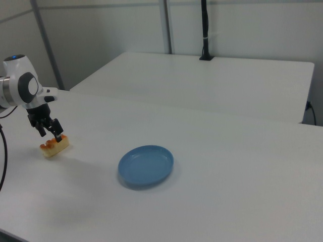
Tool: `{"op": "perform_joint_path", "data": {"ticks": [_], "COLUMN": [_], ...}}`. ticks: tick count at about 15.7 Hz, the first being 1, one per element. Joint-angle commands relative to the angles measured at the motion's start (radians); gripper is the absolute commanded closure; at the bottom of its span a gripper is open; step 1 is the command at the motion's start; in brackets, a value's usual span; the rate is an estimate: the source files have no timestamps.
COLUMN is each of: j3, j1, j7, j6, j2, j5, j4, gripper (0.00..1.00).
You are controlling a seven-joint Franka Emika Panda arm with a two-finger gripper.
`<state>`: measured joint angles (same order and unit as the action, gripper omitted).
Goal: Put the bread on a plate
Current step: 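Close the gripper on the bread roll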
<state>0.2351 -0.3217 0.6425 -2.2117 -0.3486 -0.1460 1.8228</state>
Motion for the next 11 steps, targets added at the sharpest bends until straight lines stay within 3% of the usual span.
{"op": "perform_joint_path", "data": {"ticks": [1,9,10,11], "j3": [-0.004,-0.004,-0.004,-0.004], "j1": [-0.02,-0.054,-0.054,-0.054], "j7": [0.06,0.114,0.118,0.118], "j6": [0.046,0.066,0.066,0.064], "j2": [-0.101,-0.124,-0.125,-0.124], "j5": [-0.03,-0.03,-0.032,-0.034], "j4": [-0.123,-0.125,-0.125,-0.125], "gripper": [0.0,0.0,0.1,0.29]}}
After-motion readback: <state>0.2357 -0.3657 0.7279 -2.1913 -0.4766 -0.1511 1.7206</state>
